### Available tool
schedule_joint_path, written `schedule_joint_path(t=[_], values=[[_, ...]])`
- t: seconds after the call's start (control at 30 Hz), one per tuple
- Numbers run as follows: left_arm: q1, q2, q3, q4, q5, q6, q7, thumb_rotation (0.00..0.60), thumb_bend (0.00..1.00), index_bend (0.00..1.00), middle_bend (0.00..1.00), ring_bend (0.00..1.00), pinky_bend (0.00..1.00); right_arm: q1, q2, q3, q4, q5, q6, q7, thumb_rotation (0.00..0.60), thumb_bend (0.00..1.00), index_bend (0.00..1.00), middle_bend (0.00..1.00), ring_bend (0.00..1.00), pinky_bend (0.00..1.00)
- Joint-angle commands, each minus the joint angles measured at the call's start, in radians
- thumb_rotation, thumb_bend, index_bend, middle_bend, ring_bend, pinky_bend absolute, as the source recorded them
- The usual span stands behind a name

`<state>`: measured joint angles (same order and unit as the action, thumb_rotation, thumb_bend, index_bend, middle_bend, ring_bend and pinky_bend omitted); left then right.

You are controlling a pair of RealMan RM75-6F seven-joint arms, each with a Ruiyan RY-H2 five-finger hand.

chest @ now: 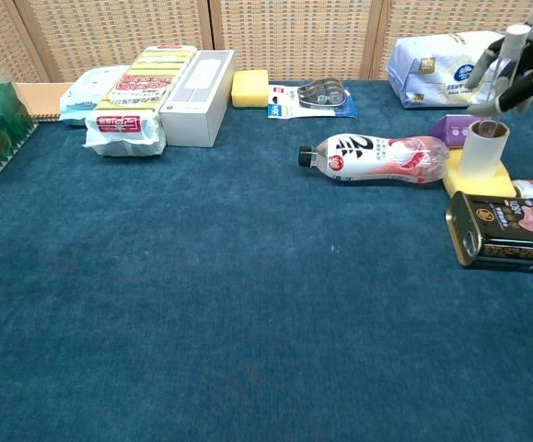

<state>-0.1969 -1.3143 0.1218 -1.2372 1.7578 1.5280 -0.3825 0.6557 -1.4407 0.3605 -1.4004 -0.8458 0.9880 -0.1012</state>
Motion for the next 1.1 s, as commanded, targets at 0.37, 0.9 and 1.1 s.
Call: schedule_joint_path(t=[0.37, 0.9, 1.1], values=[[-0.021, 0.005, 0.009, 0.012, 0.022, -0.010, -0.019, 0.452, 0.00, 0.01, 0.00, 0.03, 0.17, -0.037, 0.083, 0.003, -0.101, -0.003, 0.031, -0.002, 0.600, 0.29, 0.40, 0.42, 0.40, 0.46], [-0.025, 0.006, 0.008, 0.025, 0.013, -0.008, -0.041, 0.446, 0.00, 0.01, 0.00, 0.03, 0.17, -0.014, 0.069, -0.032, -0.085, -0.009, -0.020, -0.018, 0.600, 0.20, 0.22, 0.21, 0.25, 0.35], [-0.026, 0.006, 0.010, 0.027, 0.014, -0.007, -0.043, 0.449, 0.00, 0.01, 0.00, 0.03, 0.17, -0.012, 0.079, -0.035, -0.091, -0.016, -0.020, -0.020, 0.600, 0.08, 0.15, 0.16, 0.21, 0.31]])
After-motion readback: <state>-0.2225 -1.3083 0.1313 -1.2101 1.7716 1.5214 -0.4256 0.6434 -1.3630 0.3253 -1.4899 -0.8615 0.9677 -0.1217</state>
